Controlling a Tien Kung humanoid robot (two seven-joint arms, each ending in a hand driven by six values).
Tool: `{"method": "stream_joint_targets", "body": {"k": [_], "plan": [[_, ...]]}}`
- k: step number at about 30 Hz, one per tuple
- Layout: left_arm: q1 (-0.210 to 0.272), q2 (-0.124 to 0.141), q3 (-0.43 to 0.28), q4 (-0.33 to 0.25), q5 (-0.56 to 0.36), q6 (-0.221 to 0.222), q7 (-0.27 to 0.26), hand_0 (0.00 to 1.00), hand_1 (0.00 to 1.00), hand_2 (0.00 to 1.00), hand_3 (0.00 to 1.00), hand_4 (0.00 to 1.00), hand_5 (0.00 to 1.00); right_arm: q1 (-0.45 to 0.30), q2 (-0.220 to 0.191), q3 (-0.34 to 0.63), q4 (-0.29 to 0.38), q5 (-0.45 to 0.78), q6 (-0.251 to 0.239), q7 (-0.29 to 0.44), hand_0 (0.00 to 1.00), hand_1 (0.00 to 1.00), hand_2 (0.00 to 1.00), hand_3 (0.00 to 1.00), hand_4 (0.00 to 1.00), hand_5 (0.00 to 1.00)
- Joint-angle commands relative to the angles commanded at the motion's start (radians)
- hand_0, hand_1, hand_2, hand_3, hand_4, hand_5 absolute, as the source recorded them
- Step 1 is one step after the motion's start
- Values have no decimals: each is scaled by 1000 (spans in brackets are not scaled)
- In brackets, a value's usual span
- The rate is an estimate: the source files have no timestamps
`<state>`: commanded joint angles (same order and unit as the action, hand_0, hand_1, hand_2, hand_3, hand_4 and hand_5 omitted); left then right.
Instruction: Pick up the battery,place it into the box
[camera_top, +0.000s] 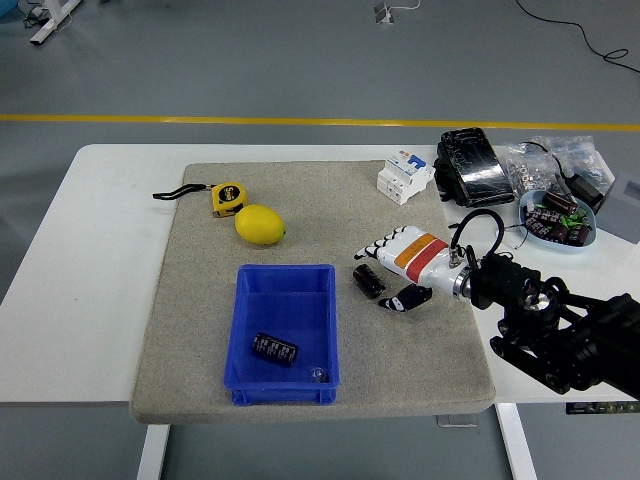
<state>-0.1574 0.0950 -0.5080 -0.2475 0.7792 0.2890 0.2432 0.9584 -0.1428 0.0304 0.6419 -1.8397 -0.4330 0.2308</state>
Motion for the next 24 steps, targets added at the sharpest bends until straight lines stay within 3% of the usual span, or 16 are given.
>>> {"method": "stream_joint_targets", "body": {"k": [9,24], "plan": [[-4,1,-3,0,7,-1,2,556,562,628,584,633,604,30,-1,-23,13,-47,-7,11,688,684,766,826,851,319],[-26,4,3,-2,4,2,2,556,556,626,583,634,603,38,-6,-5,-21,-58,26,23,644,664,745,822,844,319]]}}
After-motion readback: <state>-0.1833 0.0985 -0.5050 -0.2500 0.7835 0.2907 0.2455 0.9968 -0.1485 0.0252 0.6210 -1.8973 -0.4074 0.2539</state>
